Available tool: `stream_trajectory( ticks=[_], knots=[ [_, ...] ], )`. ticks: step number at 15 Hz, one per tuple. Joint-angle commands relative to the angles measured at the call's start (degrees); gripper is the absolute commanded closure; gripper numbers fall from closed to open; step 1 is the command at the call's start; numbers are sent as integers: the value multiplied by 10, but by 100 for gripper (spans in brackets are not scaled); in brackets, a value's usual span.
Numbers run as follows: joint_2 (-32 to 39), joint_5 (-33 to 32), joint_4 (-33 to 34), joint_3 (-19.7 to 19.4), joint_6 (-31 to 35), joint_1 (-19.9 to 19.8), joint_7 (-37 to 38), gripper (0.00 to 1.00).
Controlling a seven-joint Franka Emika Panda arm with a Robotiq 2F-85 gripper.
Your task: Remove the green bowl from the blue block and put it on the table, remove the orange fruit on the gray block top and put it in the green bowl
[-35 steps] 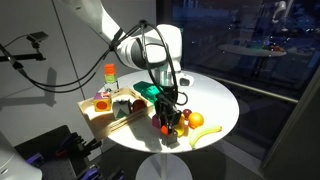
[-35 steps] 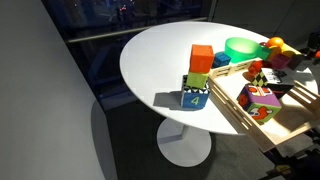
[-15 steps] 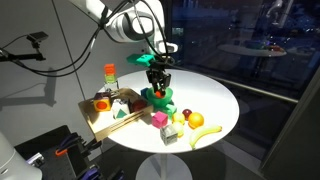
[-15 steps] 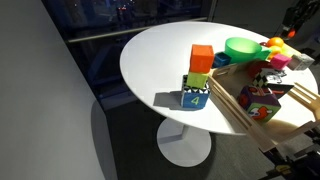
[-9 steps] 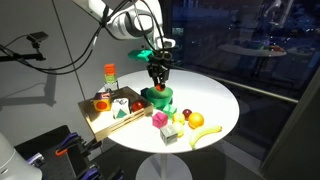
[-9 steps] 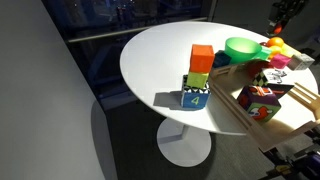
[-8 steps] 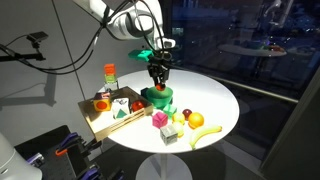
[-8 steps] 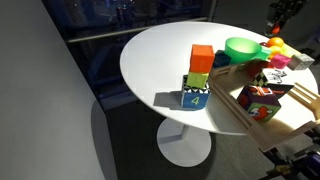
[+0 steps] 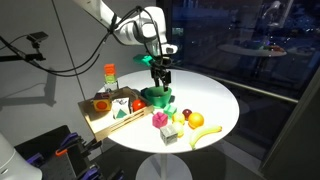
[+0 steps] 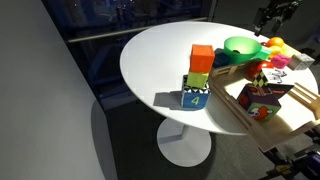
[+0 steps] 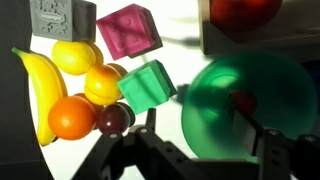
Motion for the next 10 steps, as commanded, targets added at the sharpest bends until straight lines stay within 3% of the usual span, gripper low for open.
stream_trajectory(
  ticks=[1, 10],
  knots=[
    [-9, 14, 14, -1, -55, 0, -10, 0],
    [-72, 39, 3, -2, -249, -16, -88, 0]
  ],
)
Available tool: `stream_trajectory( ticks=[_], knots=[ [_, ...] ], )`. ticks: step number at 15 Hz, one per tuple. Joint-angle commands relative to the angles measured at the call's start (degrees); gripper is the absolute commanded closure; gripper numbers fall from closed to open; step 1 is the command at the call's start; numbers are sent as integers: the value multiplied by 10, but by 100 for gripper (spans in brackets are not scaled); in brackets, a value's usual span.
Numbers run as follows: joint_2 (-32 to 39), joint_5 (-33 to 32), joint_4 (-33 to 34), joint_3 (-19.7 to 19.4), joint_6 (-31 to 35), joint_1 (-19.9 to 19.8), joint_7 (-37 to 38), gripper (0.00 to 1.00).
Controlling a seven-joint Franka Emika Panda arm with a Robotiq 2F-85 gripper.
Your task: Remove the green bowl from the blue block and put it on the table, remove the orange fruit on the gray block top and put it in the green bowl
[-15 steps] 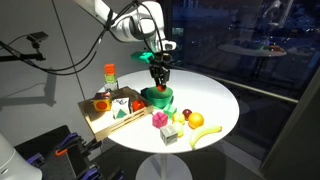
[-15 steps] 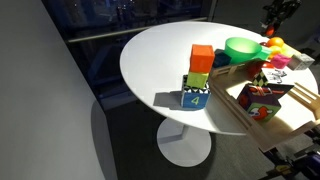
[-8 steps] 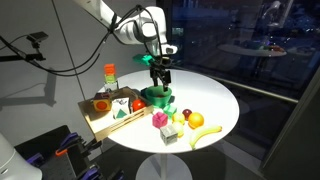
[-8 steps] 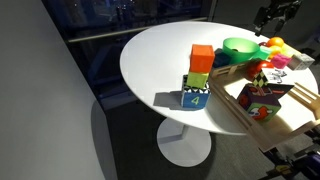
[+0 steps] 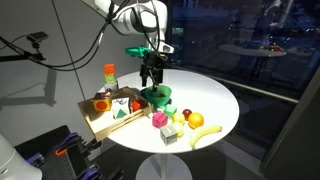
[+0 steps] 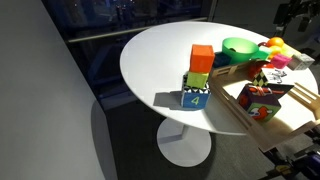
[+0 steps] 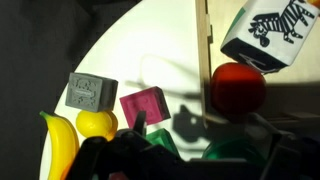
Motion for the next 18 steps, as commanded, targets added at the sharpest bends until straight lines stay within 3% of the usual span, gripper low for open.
stream_trajectory(
  ticks=[1, 8, 13, 14, 18],
  knots=[
    [-41, 9, -8, -2, -58, -9, -32, 0],
    [-114, 11, -40, -5, -89, -13, -33, 0],
    [-172, 11, -78, -8, -76, -16, -74, 0],
    [-138, 0, -53, -4, -83, -12, -49, 0],
    [-142, 0, -58, -4, -83, -12, -51, 0]
  ],
)
